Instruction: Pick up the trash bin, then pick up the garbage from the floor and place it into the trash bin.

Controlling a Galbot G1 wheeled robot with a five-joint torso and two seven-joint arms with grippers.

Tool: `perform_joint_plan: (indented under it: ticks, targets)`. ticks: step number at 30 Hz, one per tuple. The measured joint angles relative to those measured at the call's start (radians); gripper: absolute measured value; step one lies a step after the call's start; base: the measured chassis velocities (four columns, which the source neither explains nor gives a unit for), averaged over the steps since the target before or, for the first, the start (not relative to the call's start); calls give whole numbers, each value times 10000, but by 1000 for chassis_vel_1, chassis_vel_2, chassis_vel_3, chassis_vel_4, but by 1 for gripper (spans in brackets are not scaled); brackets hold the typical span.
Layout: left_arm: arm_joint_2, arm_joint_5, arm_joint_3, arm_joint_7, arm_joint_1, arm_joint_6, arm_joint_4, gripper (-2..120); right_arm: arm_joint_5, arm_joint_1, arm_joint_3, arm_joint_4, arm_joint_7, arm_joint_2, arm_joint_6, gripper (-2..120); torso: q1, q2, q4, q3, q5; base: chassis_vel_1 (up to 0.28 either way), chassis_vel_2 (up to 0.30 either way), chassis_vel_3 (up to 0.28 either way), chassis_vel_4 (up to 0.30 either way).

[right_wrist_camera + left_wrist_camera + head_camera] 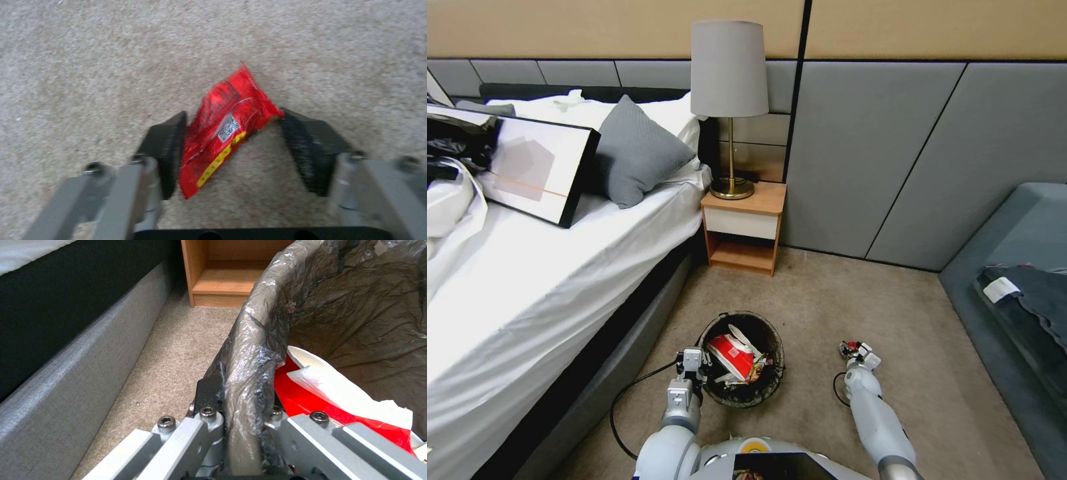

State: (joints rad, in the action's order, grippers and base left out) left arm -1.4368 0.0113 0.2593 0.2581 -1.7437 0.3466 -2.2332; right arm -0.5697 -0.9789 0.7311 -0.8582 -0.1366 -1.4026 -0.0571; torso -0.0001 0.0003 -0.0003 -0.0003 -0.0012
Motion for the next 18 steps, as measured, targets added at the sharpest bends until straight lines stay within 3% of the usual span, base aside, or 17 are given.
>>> perform_joint_plan:
  ticks: [2, 4, 6, 12, 18]
  targets:
    - [7, -1, 1, 0, -5, 0, 0, 2, 2, -1, 3, 2, 0, 1, 1, 41, 0, 0, -2, 1, 0, 0, 0, 0, 0]
    - [8, -5, -25, 0, -2, -4, 7, 2, 3, -20, 5, -13, -23, 4, 1, 28, 0, -1, -3, 2, 3, 0, 0, 0, 0]
    - [9, -5, -30, 0, -1, -4, 9, 2, 3, -24, 5, -20, -25, 5, 1, 26, 0, -1, -3, 2, 4, 0, 0, 0, 0]
    - [9, -15, -61, 0, 20, -6, 15, 2, 16, -121, -7, -90, -48, -10, 1, 2, 1, -1, 3, 4, 12, 0, 0, 0, 0]
    - [17, -23, -60, 0, 22, -7, -24, 2, 48, -165, -23, -105, -39, -36, 38, 0, 1, -2, 5, 3, 12, 0, 0, 0, 0]
